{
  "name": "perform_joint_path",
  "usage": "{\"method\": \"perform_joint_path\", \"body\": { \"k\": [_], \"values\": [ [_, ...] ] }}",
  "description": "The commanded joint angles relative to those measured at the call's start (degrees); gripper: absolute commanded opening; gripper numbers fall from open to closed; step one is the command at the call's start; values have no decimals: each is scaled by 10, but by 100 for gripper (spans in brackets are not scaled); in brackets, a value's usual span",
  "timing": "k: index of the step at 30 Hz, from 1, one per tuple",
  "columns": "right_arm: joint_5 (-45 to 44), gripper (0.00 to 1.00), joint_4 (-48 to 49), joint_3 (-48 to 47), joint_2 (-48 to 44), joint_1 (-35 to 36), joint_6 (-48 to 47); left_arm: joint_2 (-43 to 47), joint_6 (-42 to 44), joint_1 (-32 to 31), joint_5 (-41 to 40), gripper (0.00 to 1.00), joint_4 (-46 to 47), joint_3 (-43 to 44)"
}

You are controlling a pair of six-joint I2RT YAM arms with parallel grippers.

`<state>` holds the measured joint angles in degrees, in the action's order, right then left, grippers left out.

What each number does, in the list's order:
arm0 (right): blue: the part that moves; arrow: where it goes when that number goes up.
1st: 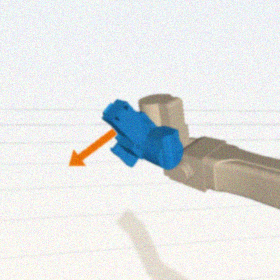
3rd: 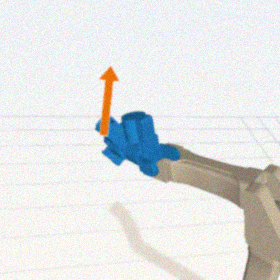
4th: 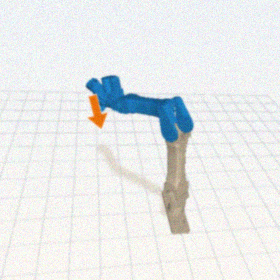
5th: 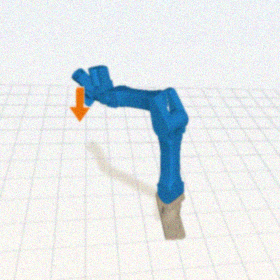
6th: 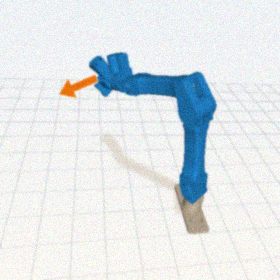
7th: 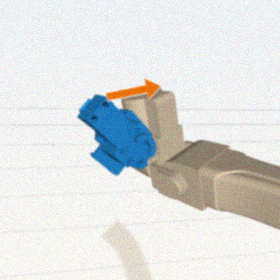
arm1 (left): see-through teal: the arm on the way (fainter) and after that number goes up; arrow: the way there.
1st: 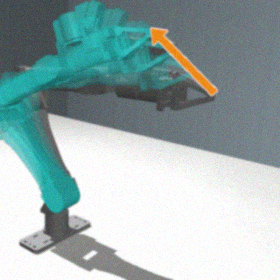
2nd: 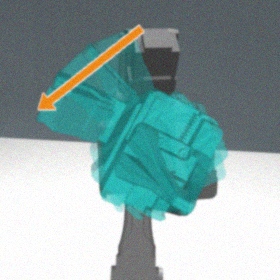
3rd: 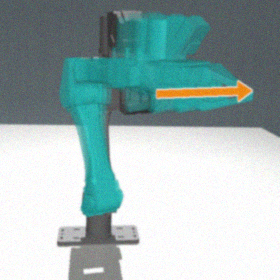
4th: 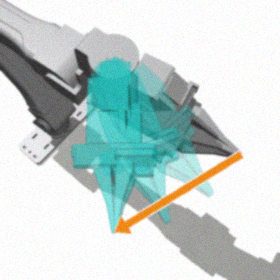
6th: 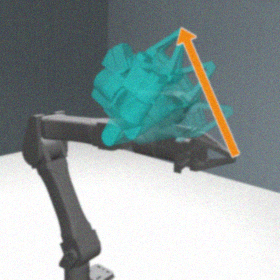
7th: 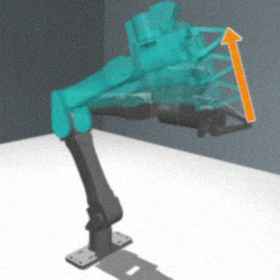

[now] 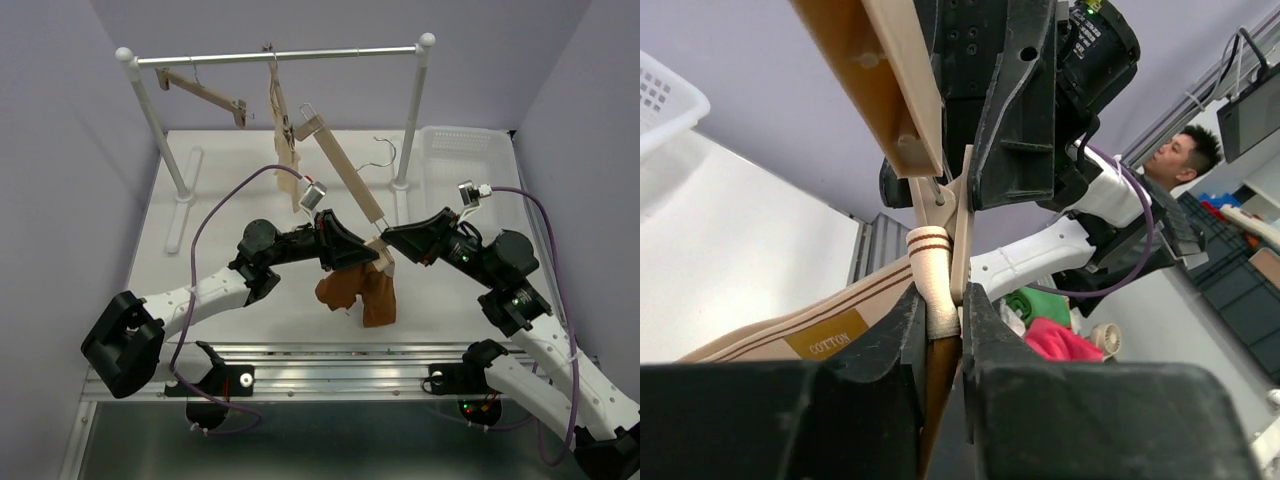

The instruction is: Remove the underwear clipped to the hanger

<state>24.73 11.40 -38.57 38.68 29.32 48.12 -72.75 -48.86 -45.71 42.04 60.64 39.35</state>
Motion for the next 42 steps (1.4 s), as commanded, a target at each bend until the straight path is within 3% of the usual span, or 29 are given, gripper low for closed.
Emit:
{"method": "perform_joint_path", "body": {
  "k": [1,5,6,7,10,26,36,42],
  "values": [
    [12,1,35,-12,-2,-1,-3,0,-2,-1,11,3,46,34],
    [11,5,27,-12,-5,-1,-7,-1,-7,-1,5,0,46,31],
    [7,14,22,-12,-7,-1,-7,0,-7,-1,3,0,45,29],
    [-2,30,14,-12,-11,-1,-7,3,-8,-1,-6,0,45,27],
    [-13,54,4,-9,-25,-1,-8,13,-8,-1,-27,0,41,20],
    [-26,66,40,3,-17,-1,7,18,-18,-1,-46,0,34,17],
    [-32,49,128,39,-15,-1,38,16,-29,-1,-64,0,33,18],
    [-38,47,143,44,-11,-1,42,16,-28,-2,-61,0,34,18]
  ]
}}
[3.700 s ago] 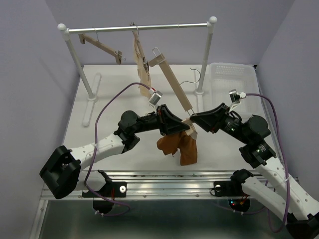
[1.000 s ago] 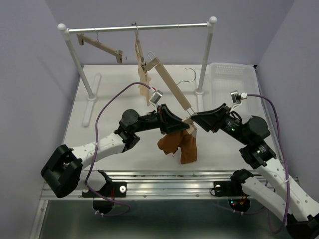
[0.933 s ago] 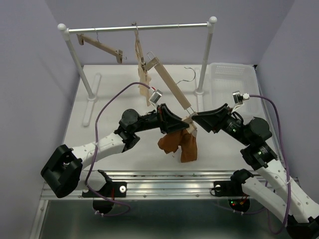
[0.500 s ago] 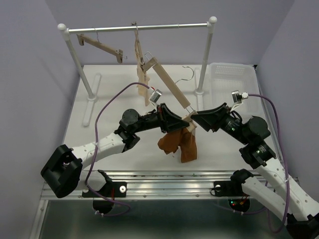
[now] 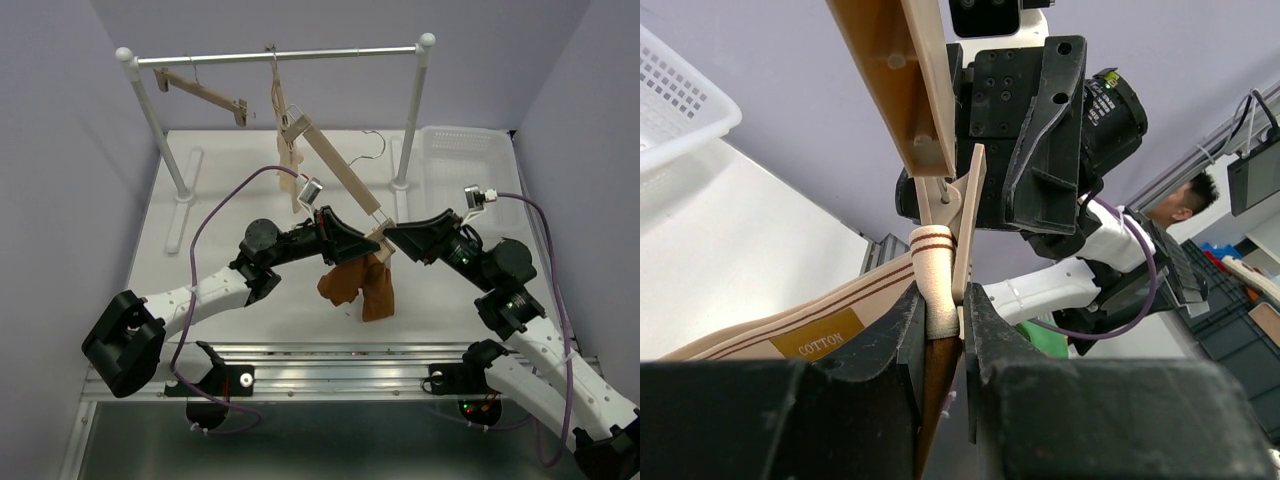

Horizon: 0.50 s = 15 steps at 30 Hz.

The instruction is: Remove the underwear clipped to the hanger

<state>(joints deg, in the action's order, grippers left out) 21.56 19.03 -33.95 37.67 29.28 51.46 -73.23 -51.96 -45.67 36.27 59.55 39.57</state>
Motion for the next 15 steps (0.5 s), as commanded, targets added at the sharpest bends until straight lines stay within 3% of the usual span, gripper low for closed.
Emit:
{"method": "perform_joint_path", "body": {
  "k": [1,13,15],
  "values": [
    [-8,47,67,-1,-1,0,7,20,3,-1,-3,0,44,16],
    [-36,47,81,2,4,0,26,24,9,-1,-4,0,30,19],
    [-37,41,83,4,5,0,29,25,10,-1,-4,0,29,19]
  ]
}}
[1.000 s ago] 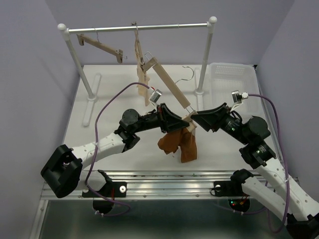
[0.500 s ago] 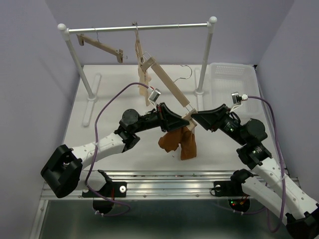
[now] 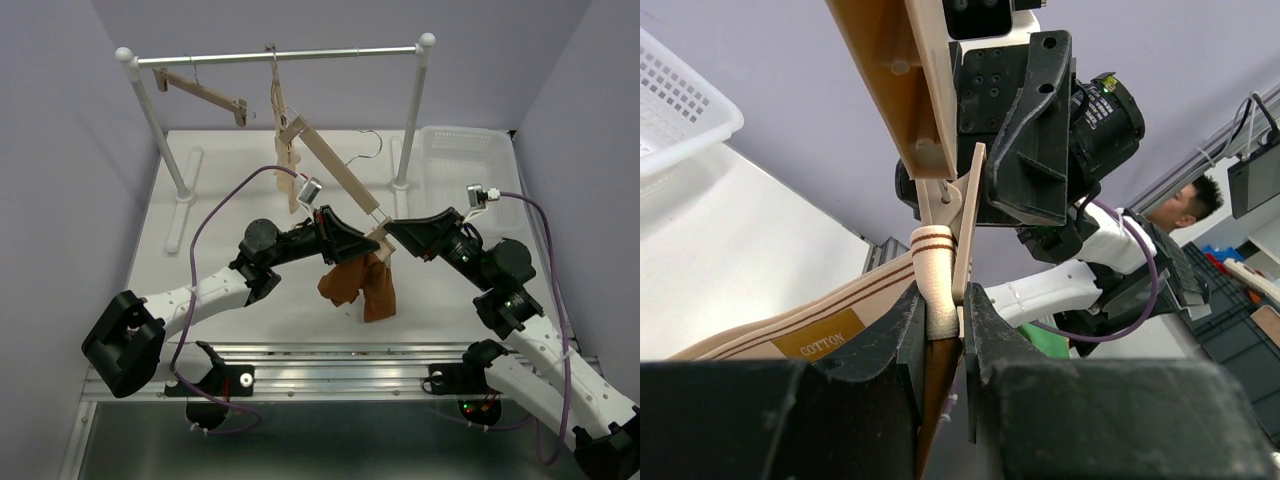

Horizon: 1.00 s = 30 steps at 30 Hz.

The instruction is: Remove the underwear clipped to the hanger

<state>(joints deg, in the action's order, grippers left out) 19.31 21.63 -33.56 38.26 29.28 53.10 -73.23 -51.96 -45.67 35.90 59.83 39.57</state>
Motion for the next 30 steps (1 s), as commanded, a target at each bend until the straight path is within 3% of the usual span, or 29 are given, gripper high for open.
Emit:
{"method": "perform_joint_path", "body": {
  "k": [1,11,12,13,14,16,19,21,22,25,27,28,30],
  "values": [
    [-11,36,57,-1,1,0,12,25,10,-1,-2,0,25,19],
    [-2,18,77,3,9,0,19,27,20,-2,3,2,5,23],
    [-6,18,78,3,8,0,20,27,24,-1,7,19,-6,26],
    [-6,18,78,3,6,0,21,28,24,-1,8,20,-7,24],
    [-11,17,78,4,5,0,21,31,28,-1,12,35,-7,24],
    [-24,14,80,8,1,0,25,37,35,-1,13,49,-9,22],
    [-37,8,94,15,-6,0,35,41,45,-1,19,57,-19,20],
    [-45,1,101,19,-8,0,38,42,51,-1,22,59,-25,19],
    [-51,1,101,17,-8,0,39,41,54,-1,26,54,-28,18],
    [-59,1,101,16,-6,0,37,35,56,-1,32,19,-27,16],
    [-63,1,114,23,-5,0,43,31,57,-1,39,23,-25,16],
    [-62,1,126,23,-1,0,46,26,59,-1,46,43,-24,18],
    [-52,1,143,24,8,0,46,18,56,-1,51,45,-23,21]
  ]
}}
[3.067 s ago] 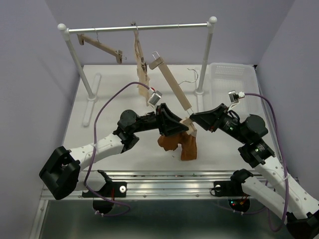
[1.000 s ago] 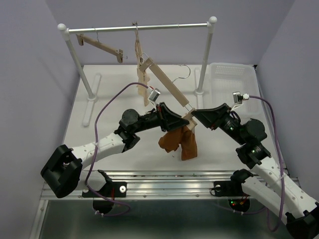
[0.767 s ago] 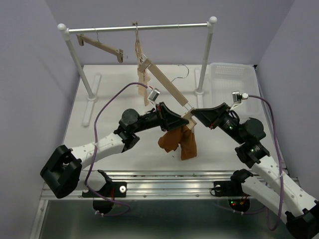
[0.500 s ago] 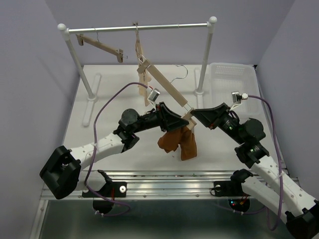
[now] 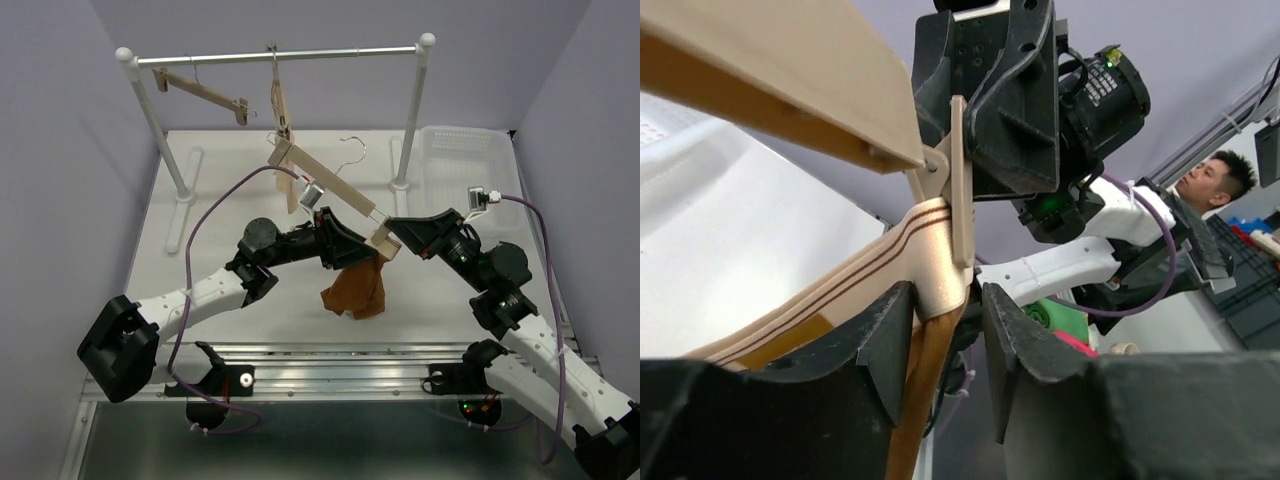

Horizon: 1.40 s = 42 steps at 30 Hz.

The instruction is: Remove the underwear clipped to the hanger

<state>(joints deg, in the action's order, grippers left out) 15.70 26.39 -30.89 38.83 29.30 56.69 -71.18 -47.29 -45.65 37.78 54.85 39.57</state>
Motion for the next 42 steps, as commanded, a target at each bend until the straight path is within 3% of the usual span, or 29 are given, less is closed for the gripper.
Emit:
{"method": "perform_joint_path", "body": {
  "k": [1,4,5,12,16,24,30,35,42],
  "values": [
    [-11,1,109,-2,6,0,13,-5,8,-1,37,41,28,23],
    [-15,1,105,0,13,0,15,-13,4,-1,42,15,39,24],
    [-34,1,103,2,13,0,14,-11,6,-1,43,0,40,22],
    [-131,1,60,22,-31,0,-1,16,16,-1,9,0,24,-5],
    [-174,1,37,19,-52,0,-19,45,50,-2,-32,0,-47,-15],
    [-171,1,35,1,-46,0,-50,90,82,-1,-65,0,-128,-36],
    [-171,1,-34,-50,-37,0,-128,119,108,-1,-96,0,-192,-34],
    [-198,1,-171,-120,-37,0,-247,161,128,-1,-158,0,-271,-29],
    [-240,1,-228,-183,11,0,-350,213,159,-1,-241,0,-353,-13]
  ]
}}
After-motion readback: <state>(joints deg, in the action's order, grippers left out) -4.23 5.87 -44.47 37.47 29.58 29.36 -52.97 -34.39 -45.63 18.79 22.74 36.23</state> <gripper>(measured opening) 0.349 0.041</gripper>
